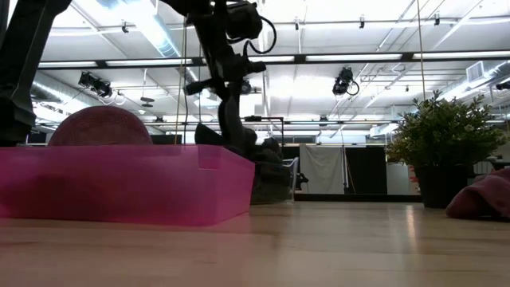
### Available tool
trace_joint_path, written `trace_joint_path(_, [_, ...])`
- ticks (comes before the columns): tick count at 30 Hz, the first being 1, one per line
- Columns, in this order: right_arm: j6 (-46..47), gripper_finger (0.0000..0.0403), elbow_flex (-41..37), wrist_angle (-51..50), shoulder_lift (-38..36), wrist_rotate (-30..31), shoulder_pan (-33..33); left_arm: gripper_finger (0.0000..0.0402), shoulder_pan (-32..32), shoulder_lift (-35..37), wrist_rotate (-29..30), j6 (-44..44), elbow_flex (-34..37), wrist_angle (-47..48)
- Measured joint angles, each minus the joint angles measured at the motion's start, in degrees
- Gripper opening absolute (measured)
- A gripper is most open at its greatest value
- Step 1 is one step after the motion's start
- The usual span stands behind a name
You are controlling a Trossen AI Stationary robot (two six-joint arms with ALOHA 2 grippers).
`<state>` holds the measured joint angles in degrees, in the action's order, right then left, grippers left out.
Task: Pick & Place hat
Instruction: Put the black cap into the transparent bin
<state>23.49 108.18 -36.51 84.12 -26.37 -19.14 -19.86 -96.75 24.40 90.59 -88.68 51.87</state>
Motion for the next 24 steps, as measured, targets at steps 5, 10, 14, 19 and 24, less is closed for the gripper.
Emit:
trace_joint_path(5, [-0.8,0.0186,0.0,0.0,0.0,0.0,0.0,0.0011,1.4,0.1,-0.2,1.6,2.4,-4.5])
trace_joint_path(10, [-1.7,0.0185,0.0,0.0,0.0,0.0,0.1,0.0011,0.5,0.1,-4.3,1.3,2.9,-3.7])
trace_joint_path(14, [-1.8,0.0185,0.0,0.0,0.0,0.0,0.1,0.0011,-0.3,0.1,-7.8,1.6,2.9,-4.3])
trace_joint_path(19, [-2.2,0.0185,0.0,0.0,0.0,0.0,0.1,0.0011,-1.2,-0.3,-13.0,1.7,2.8,-5.0])
trace_joint_path(24, [-2.8,0.0185,0.0,0.1,0.0,0.0,0.1,0.0015,-2.8,-2.3,-12.9,2.7,2.8,-5.8])
